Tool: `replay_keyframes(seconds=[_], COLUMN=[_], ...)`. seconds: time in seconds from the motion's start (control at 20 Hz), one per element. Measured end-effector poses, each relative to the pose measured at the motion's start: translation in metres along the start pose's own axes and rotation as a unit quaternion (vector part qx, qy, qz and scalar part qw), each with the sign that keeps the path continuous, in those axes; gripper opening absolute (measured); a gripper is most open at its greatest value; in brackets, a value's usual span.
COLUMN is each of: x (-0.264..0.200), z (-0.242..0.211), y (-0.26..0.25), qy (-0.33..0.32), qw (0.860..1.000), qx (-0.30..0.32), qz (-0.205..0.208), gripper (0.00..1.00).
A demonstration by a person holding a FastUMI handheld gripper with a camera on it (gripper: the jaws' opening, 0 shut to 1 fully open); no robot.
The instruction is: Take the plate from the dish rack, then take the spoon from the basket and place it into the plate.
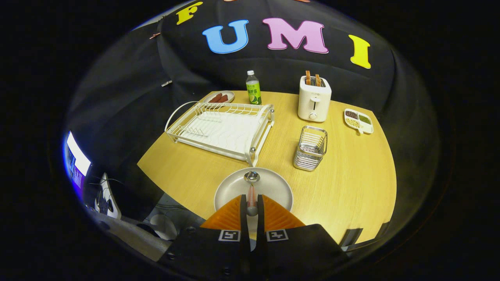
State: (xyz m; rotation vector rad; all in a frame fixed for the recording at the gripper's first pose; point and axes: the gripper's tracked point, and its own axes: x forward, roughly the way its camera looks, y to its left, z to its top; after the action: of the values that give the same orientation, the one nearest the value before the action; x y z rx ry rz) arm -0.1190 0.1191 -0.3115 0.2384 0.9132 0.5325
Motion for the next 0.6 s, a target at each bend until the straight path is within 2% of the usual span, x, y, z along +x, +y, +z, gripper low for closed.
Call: replay_keyframes(seconds=[0.6], x=[0.02], z=[-0.019], y=[-0.003], qy=[0.03], qw=[0.999], qx=[-0.019], qz=[-0.019], gripper=[0.16])
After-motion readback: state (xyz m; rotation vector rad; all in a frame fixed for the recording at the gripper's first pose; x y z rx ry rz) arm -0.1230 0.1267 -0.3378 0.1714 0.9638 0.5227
